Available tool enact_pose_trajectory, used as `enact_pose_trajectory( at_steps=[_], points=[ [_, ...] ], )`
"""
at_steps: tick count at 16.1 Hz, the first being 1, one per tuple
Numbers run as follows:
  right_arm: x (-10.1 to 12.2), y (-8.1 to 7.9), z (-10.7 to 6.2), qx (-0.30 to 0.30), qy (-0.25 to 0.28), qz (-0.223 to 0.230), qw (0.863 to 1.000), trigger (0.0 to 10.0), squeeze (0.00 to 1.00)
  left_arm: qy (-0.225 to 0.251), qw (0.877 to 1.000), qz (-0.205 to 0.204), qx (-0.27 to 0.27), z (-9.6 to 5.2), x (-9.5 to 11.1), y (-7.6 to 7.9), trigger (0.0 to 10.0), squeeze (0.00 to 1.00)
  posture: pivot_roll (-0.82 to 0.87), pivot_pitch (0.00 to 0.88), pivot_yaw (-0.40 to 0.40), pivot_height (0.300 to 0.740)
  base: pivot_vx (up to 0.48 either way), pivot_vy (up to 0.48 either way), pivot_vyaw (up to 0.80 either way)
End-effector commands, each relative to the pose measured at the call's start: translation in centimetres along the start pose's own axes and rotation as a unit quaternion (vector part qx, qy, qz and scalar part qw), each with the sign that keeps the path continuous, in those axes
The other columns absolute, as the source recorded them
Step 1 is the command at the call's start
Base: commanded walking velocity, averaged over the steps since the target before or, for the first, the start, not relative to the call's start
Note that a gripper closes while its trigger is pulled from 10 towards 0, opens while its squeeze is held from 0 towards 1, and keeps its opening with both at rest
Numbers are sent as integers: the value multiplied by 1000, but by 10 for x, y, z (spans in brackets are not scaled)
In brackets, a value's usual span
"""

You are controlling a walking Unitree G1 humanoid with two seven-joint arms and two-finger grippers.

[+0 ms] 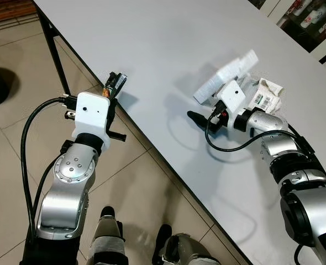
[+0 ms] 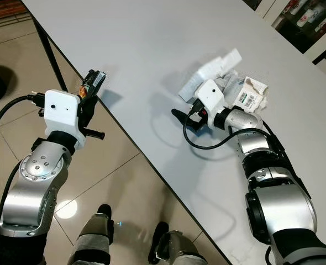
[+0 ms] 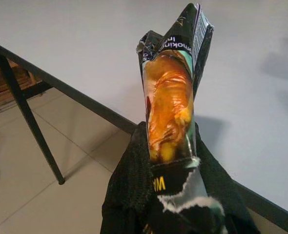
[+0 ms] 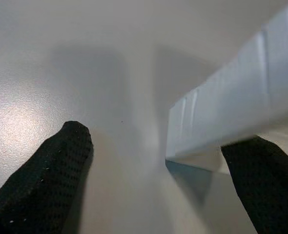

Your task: Picking trash to rubbish bin

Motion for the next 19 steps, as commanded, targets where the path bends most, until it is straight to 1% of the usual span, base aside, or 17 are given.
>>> enact_pose_trajectory(
  at_steps=[1,3,4,6,7,8,9,11,13,16,19],
  points=[
    [-27,-5,-9,6,-50,17,999,10000,0,-2,1000,-5,-19,0,-3,11,10000,0,586,334,-254,740,0,0,0],
    [-30,-8,-8,1,-50,24,998,10000,0,-4,1000,-6,-17,0,-3,11,10000,0,590,335,-255,740,0,0,0],
    [-34,-11,-8,-10,-45,39,998,10000,0,-6,1000,-8,-14,0,-4,9,10000,0,594,334,-251,740,0,0,0],
    [-36,-10,-6,-42,-30,77,996,10000,0,-8,1000,-9,-13,0,-6,8,10000,0,593,330,-246,740,0,0,0],
    [-36,-10,-5,-51,-27,82,995,10000,0,-8,1000,-10,-14,0,-6,8,10000,0,593,330,-246,740,0,0,0],
    [-37,-12,-3,-69,-17,107,992,10000,0,-7,1000,-10,-16,2,-5,10,10000,0,589,328,-242,740,0,0,0],
    [-39,-14,-2,-74,-15,118,990,10000,0,-6,1000,-10,-17,2,-5,10,10000,0,588,328,-240,740,0,0,0],
    [-41,-18,0,-83,-9,133,988,10000,0,-6,1000,-11,-18,2,-4,10,10000,0,589,329,-237,740,0,0,0],
    [-40,-19,2,-92,-1,147,985,10000,0,-6,1000,-12,-19,2,-4,10,10000,0,590,329,-235,740,0,0,0],
    [-25,-16,11,-116,31,164,979,10000,0,-6,1000,-12,-22,3,-4,11,10000,0,593,327,-233,740,0,0,0],
    [-10,-13,18,-125,55,162,977,10000,0,-4,1000,-12,-24,4,-3,12,10000,0,593,321,-229,740,0,0,0]
  ],
)
Point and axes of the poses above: a point about 5 cm out from each wrist's last joint towards the gripper, its own z axis pointing out of the wrist towards the gripper, its own x axis along the axis of the wrist's last joint, y = z × x, the point moved 6 cm from there along z, pointing out of the wrist towards the gripper, and after that the axes turned 1 degree about -z, right-handed, at the moved point
